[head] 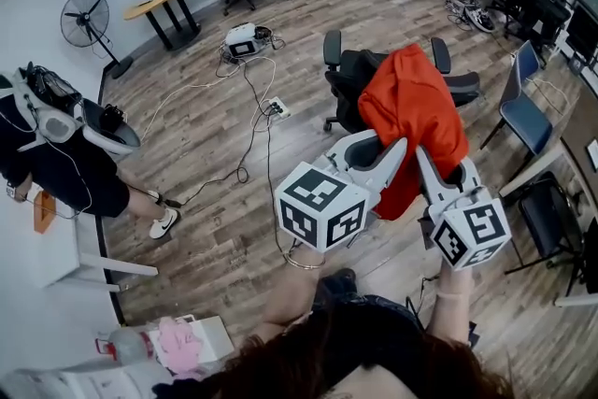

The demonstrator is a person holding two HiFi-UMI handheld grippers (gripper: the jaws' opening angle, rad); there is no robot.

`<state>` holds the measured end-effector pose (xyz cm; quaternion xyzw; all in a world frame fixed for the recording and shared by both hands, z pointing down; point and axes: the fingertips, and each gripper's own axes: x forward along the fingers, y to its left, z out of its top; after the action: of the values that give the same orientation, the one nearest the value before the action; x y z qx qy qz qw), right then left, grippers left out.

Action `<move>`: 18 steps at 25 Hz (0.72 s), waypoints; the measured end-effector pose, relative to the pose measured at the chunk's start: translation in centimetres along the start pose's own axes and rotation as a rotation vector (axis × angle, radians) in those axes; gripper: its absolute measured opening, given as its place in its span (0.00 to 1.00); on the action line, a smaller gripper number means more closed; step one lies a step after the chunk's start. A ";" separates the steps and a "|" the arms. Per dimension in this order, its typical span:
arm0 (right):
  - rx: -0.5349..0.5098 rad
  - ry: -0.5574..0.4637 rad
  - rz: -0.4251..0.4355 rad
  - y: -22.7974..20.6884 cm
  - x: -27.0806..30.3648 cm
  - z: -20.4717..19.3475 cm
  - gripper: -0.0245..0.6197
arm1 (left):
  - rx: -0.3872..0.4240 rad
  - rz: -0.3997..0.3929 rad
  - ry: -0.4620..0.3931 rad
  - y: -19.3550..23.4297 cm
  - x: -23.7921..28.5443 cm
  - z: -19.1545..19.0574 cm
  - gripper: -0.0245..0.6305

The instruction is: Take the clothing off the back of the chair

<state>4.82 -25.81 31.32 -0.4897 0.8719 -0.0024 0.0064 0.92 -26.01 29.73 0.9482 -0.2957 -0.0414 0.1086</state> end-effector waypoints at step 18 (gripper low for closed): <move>0.022 -0.007 0.074 2.6 -6.2 -0.1 0.14 | 0.003 0.054 0.008 -6.1 -3.1 -1.1 0.13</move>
<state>5.80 -19.11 31.41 -0.4569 0.8894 -0.0101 0.0148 1.92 -19.14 29.46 0.9401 -0.3209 -0.0341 0.1094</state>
